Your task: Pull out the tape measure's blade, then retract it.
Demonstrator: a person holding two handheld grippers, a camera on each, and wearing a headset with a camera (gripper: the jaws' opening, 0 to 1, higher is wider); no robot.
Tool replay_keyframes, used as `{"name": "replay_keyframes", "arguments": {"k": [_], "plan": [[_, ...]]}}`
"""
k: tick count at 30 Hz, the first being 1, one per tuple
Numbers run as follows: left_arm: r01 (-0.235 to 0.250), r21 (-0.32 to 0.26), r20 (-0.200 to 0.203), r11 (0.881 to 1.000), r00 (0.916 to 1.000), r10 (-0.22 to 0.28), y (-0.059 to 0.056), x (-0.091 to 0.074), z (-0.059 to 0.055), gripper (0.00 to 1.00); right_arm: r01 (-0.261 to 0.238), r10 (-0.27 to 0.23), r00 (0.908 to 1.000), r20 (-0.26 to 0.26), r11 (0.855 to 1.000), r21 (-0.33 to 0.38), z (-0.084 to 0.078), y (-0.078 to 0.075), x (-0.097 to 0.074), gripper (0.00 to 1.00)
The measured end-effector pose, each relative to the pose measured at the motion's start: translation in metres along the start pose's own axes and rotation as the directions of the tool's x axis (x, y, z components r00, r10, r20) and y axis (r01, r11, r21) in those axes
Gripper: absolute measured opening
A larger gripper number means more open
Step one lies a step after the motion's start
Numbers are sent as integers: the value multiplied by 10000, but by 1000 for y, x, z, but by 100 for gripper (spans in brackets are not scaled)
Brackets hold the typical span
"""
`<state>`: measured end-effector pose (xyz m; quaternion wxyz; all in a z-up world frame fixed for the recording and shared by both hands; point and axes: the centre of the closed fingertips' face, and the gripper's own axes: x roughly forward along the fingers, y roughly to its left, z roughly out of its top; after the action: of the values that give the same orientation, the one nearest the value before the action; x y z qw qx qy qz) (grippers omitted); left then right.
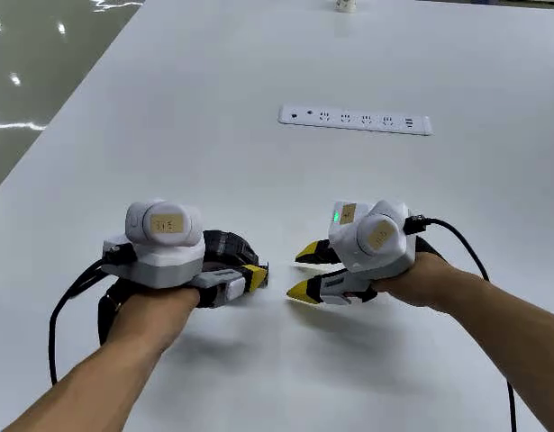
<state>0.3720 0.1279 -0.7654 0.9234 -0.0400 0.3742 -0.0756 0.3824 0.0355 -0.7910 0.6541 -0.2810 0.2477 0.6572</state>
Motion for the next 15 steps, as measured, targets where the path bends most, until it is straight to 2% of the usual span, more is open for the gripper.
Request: {"name": "replay_keyframes", "arguments": {"k": [6, 15], "plan": [[36, 151, 65, 9999, 10000, -37, 1, -4, 1, 70, 296, -297, 9995, 47, 9994, 168, -4, -2, -10, 32], [339, 519, 211, 9981, 9992, -351, -3, -11, 1, 74, 859, -871, 9961, 170, 9943, 639, -11, -2, -28, 39]]}}
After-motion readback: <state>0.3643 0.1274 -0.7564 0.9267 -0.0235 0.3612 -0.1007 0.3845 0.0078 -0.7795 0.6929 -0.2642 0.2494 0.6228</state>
